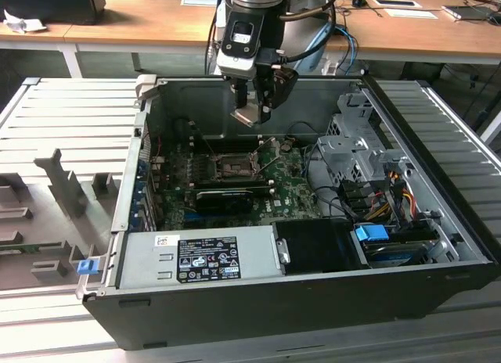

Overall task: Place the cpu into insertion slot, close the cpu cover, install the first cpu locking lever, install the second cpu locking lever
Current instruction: 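Place the cpu into insertion slot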

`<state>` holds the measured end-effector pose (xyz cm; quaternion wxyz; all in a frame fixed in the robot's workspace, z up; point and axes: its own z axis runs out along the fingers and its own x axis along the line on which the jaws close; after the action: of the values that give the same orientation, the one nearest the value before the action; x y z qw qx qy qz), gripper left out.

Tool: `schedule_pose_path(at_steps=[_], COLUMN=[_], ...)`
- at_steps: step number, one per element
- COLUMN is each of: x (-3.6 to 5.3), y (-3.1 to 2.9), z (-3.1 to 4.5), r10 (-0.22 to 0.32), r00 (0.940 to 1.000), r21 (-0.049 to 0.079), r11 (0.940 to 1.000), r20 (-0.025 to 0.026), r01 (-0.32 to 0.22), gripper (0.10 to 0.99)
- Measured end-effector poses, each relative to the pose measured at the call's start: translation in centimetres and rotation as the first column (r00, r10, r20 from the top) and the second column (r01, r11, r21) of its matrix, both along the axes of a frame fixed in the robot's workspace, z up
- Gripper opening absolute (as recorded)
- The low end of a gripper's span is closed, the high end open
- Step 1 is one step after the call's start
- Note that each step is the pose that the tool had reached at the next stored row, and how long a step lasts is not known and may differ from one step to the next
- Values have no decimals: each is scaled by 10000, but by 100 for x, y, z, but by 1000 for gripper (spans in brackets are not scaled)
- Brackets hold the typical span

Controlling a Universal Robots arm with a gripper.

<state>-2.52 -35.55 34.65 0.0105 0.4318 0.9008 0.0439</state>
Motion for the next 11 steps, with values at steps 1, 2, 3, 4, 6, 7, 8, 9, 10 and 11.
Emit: schedule_pose_path(at_steps=[1, 2, 3, 4, 6, 7, 8, 9, 10, 11], x=[0, 0, 0, 0, 0, 0, 0, 0, 0, 0], y=[0, 0, 0, 0, 0, 0, 0, 0, 0, 0], z=[-2, -3, -5, -7, -9, -9, -10, -12, -13, -14], r10=[-101, -219, -344, -459, -601, -681, -752, -857, -955, -1024], r00=[9999, 9998, 9994, 9989, 9982, 9977, 9972, 9963, 9954, 9947], r21=[1, 1, 1, 0, 1, 0, 0, 0, 1, 1], r11=[9999, 9998, 9994, 9989, 9982, 9977, 9972, 9963, 9954, 9947], r20=[0, 1, 0, 0, 0, 0, 0, 0, 0, 1], r01=[101, 219, 344, 459, 601, 681, 752, 857, 955, 1024], gripper=[529, 529, 529, 529, 529, 529, 529, 529, 529, 529])
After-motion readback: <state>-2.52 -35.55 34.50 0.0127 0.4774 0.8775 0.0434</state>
